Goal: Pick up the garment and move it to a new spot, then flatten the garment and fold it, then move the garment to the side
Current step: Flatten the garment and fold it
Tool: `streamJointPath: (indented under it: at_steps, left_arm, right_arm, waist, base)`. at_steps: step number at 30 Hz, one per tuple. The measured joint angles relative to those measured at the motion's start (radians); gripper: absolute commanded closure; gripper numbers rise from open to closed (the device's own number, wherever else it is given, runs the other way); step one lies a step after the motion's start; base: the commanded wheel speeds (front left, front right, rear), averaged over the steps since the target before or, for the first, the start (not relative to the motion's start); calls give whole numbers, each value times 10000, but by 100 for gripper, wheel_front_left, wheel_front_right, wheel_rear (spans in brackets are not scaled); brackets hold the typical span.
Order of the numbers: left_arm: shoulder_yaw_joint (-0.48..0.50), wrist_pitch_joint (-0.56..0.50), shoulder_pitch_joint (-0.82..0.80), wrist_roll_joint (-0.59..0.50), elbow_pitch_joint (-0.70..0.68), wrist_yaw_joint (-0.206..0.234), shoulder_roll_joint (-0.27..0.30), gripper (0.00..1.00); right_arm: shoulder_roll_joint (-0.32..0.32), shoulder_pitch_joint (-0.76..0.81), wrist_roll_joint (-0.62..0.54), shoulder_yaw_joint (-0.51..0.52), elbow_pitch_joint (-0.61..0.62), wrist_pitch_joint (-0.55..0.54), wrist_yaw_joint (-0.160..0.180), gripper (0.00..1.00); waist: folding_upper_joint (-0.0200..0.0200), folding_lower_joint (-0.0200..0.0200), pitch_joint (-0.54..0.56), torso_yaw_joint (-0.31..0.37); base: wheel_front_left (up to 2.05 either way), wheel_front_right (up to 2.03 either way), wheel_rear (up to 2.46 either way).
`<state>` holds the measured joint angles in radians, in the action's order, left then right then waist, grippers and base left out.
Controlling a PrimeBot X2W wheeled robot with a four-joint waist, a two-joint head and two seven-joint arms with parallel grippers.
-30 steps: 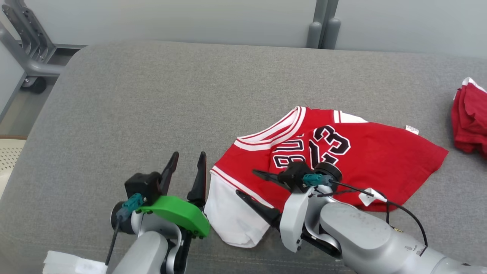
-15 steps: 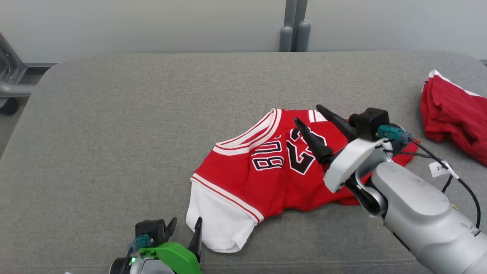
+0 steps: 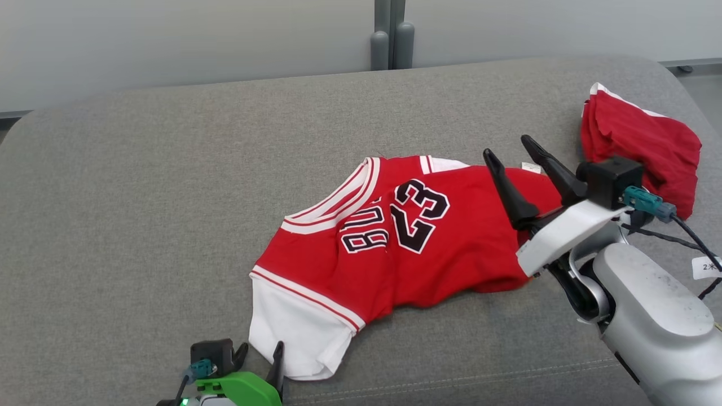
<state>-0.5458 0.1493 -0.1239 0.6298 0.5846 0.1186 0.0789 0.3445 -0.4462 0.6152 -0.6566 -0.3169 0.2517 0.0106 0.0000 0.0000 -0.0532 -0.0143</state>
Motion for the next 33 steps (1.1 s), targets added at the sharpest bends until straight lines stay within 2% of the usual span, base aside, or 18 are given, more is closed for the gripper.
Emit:
streamJointPath:
  at_steps: [4,6,10,15,22,29,33]
  left_arm:
    - [-31,21,-56,-4,130,0,-29,66]
    - [-13,113,-105,-4,159,0,-33,99]
    - [12,205,-244,-4,205,-19,-61,100]
    - [134,512,-375,-4,136,-44,-107,100]
    - [1264,1012,-1292,255,-1028,-44,-194,100]
    - [2071,1039,-1739,159,-2240,-40,-111,100]
    - [2832,1035,-1740,-109,-3210,-38,-100,100]
  right_arm:
    - [113,400,-50,445,267,0,75,0]
    - [136,574,-84,656,370,0,96,0]
    - [213,996,-104,1058,485,0,107,0]
    - [278,1755,73,1494,205,2,368,0]
    - [96,3256,842,1616,-677,0,412,0]
    - [-437,3585,1110,1392,-811,0,155,0]
    - [-508,3800,1108,1225,-943,0,59,0]
  waist:
    - [0,0,-63,76]
    - [0,0,-73,75]
    - [0,0,-92,34]
    - [0,0,-106,-70]
    - [0,0,-155,-385]
    - [0,0,-282,-629]
    - [0,0,-333,-670]
  base:
    - [0,0,0]
    - [0,0,0]
    - [0,0,0]
    - [0,0,0]
    - [0,0,0]
    - [0,0,0]
    - [0,0,0]
